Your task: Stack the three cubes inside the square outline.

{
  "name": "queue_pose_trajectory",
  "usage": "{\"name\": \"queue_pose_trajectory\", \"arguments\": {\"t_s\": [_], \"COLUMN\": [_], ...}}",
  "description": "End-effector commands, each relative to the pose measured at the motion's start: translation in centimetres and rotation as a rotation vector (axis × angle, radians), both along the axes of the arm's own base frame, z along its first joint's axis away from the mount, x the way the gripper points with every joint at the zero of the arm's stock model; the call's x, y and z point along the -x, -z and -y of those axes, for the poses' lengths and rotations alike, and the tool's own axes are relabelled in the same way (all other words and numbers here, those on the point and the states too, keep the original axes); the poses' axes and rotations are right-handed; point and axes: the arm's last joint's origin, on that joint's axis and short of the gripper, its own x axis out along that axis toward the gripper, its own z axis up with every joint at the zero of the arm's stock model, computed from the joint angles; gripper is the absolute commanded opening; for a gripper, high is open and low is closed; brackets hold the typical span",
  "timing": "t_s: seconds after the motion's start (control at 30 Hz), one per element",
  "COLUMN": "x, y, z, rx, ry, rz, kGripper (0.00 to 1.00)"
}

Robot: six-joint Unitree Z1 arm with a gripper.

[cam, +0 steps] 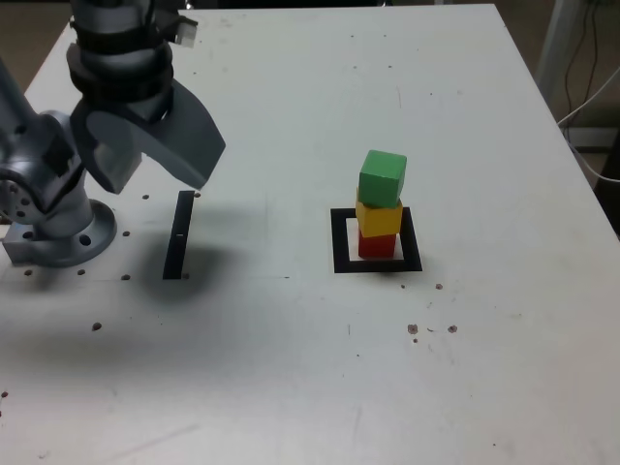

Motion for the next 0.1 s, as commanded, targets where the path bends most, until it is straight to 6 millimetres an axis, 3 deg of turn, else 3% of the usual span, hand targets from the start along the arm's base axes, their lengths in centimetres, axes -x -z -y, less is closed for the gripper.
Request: {"name": "queue_pose_trajectory", "arguments": {"t_s": [0.0,0.07], "x": [-0.10,-0.14], "y": [0.52,0.88], "z": [-0.18,-0.26], "rx": [-0.034,-0.050], "ry": [0.002,0.004], "rz": [0.016,0.024], "kGripper": [0.99,0.99]}}
